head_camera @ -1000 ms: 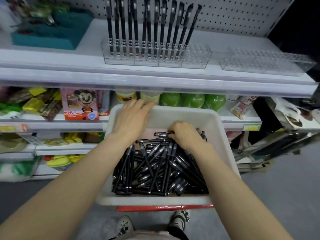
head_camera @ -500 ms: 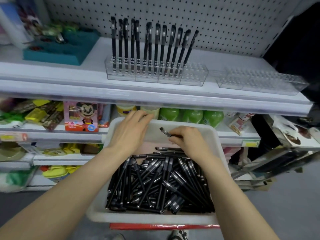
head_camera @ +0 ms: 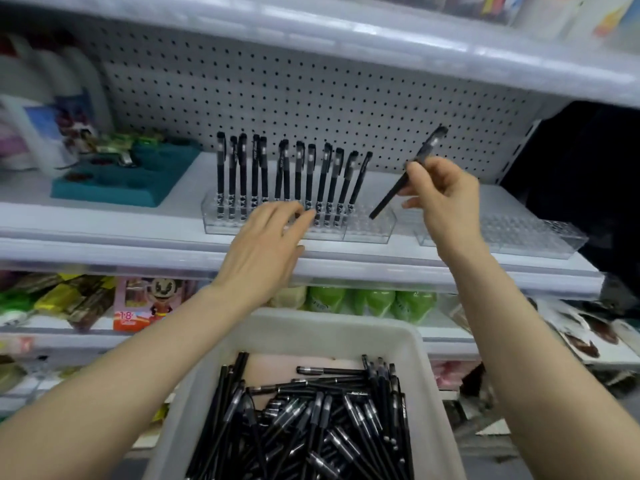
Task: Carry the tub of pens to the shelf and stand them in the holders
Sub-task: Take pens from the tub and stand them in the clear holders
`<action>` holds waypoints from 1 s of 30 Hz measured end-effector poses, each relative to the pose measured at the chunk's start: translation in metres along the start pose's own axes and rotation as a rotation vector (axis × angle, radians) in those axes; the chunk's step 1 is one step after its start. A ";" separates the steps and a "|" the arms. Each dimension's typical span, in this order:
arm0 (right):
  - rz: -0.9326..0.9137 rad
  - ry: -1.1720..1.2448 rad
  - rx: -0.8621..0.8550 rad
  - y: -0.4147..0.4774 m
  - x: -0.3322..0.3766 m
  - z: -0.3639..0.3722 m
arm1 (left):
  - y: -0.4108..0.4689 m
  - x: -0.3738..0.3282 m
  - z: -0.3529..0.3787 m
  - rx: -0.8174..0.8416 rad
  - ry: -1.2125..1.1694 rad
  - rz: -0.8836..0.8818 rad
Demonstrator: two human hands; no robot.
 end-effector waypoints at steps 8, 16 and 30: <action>-0.049 -0.099 0.022 0.047 -0.020 0.040 | 0.013 0.010 0.017 0.017 0.088 -0.006; -0.084 -0.179 0.071 0.057 -0.031 0.052 | 0.013 0.011 0.018 0.004 0.098 -0.010; 0.006 -0.449 0.169 0.029 -0.038 0.061 | 0.009 0.009 0.017 0.057 0.020 -0.037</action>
Point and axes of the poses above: each hand's wrist, its own y-axis towards the middle knuckle, its own z-axis out of the palm, x = y × z, the point moved 5 cm from there along y, towards the middle knuckle, and after that the axes turned 8 degrees about -y, right-handed, at the moved point
